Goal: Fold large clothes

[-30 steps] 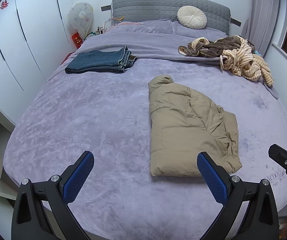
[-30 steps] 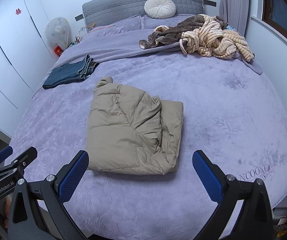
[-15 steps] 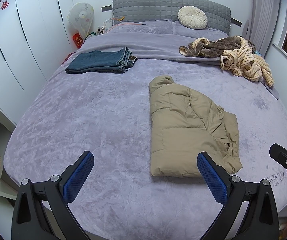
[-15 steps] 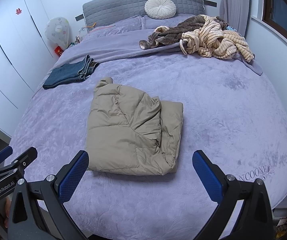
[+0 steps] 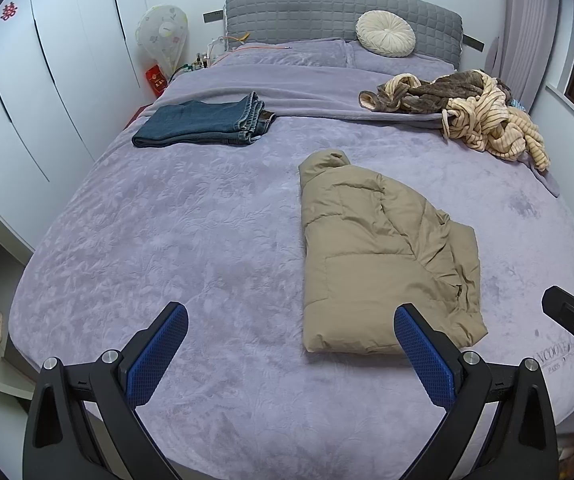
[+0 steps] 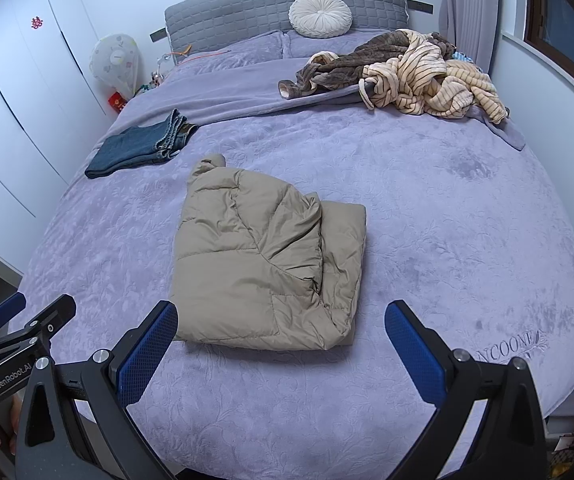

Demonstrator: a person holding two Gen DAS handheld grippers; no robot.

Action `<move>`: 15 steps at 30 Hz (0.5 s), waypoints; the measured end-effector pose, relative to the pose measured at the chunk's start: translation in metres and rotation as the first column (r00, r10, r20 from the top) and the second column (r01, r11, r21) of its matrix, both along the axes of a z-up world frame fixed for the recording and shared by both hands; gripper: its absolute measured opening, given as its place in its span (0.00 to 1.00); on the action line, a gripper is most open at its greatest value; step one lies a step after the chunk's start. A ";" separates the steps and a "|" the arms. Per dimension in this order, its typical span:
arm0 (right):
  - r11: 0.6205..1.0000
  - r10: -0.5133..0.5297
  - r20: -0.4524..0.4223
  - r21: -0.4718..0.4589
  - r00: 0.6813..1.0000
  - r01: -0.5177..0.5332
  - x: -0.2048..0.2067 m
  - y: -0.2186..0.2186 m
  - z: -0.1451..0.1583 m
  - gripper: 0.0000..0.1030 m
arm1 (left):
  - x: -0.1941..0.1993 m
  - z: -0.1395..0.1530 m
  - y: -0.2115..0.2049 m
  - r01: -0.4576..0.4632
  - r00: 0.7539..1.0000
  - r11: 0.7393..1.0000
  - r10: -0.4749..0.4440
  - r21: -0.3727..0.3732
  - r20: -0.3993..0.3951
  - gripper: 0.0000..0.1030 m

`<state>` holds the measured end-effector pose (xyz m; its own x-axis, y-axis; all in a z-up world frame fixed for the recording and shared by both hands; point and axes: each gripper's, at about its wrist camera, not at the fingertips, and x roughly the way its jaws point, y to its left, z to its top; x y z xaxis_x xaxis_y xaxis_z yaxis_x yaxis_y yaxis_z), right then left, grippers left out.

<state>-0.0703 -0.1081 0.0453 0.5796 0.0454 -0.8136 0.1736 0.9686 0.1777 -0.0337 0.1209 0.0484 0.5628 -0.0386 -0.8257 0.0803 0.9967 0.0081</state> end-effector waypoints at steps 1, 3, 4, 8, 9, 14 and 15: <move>1.000 0.000 0.000 0.000 1.000 0.000 0.000 0.000 0.001 1.00 | 0.000 0.000 0.001 0.000 1.000 1.000 0.000 0.000 0.000 1.00; 1.000 0.000 0.001 0.000 1.000 0.000 0.000 0.000 0.000 1.00 | 0.000 0.000 0.000 0.001 1.000 1.000 -0.001 0.000 -0.001 1.00; 1.000 0.000 0.001 0.000 1.000 0.000 0.000 0.000 0.001 1.00 | 0.000 0.000 0.000 0.001 1.000 1.000 -0.001 0.000 -0.001 1.00; 1.000 0.001 0.000 0.001 1.000 -0.001 0.000 0.000 0.001 1.00 | 0.000 0.000 0.001 0.000 1.000 1.000 0.000 0.001 0.000 1.00; 1.000 0.001 0.000 0.002 1.000 -0.001 0.000 0.000 0.000 1.00 | 0.001 0.000 0.000 0.001 1.000 1.000 -0.001 0.000 0.000 1.00; 1.000 0.002 0.000 0.000 1.000 -0.002 0.000 0.000 0.000 1.00 | 0.001 0.000 0.000 0.002 1.000 1.000 -0.002 0.001 0.001 1.00; 1.000 0.002 0.001 -0.001 1.000 -0.002 0.000 0.000 0.001 1.00 | 0.001 0.000 0.000 0.002 1.000 1.000 -0.002 0.002 0.000 1.00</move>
